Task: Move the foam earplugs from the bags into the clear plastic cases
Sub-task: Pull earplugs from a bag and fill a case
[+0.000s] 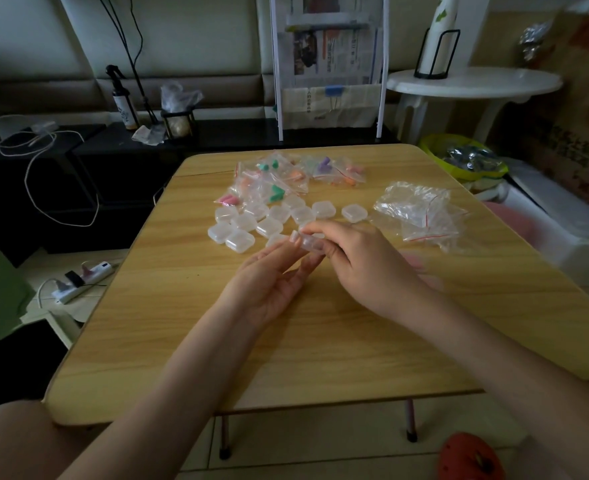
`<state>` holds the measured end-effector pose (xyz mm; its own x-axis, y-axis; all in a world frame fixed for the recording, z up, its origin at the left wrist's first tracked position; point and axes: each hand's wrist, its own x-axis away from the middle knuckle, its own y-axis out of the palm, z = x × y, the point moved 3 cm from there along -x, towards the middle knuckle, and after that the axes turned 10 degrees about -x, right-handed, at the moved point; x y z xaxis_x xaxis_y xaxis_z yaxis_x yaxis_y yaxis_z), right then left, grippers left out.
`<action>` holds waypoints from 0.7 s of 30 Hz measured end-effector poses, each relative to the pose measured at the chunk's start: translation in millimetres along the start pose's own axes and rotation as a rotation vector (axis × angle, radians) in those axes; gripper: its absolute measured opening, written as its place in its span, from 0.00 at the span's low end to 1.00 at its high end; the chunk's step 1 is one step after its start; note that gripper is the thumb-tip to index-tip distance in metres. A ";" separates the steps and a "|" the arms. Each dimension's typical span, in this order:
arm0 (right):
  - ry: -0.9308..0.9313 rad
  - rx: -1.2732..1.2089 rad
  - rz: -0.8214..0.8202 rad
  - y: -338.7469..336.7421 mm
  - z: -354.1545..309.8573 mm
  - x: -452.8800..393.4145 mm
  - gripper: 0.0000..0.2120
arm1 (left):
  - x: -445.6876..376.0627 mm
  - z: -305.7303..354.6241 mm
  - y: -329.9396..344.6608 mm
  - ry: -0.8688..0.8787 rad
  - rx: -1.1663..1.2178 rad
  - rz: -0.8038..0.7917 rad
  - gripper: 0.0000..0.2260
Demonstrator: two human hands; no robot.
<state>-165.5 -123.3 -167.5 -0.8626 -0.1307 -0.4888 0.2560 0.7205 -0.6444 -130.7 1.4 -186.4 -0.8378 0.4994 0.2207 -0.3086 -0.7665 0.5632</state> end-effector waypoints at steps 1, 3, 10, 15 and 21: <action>-0.009 0.005 0.006 0.7 0.7 0.0 0.13 | 0.3 -0.4 0.5 -0.008 0.008 -0.003 0.06; -0.017 0.001 0.017 1.6 2.3 0.1 0.14 | 0.2 -1.5 1.4 -0.024 0.015 -0.010 0.06; -0.007 -0.035 0.119 -1.1 3.1 -2.2 0.16 | -2.1 -6.2 2.3 -0.003 -0.006 -0.040 0.08; 0.182 -0.174 0.230 -16.0 10.6 -8.4 0.10 | -1.1 -12.9 8.7 -0.022 -0.100 -0.143 0.12; 0.503 -0.476 0.070 -23.6 20.7 -7.8 0.14 | 6.1 -18.8 12.2 -0.142 -0.201 -0.216 0.13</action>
<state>-155.8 -153.3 -160.6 -0.9778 0.1758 -0.1141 0.1986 0.9511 -0.2366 -148.1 -12.6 -193.1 -0.6763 0.6998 0.2299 -0.5671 -0.6938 0.4439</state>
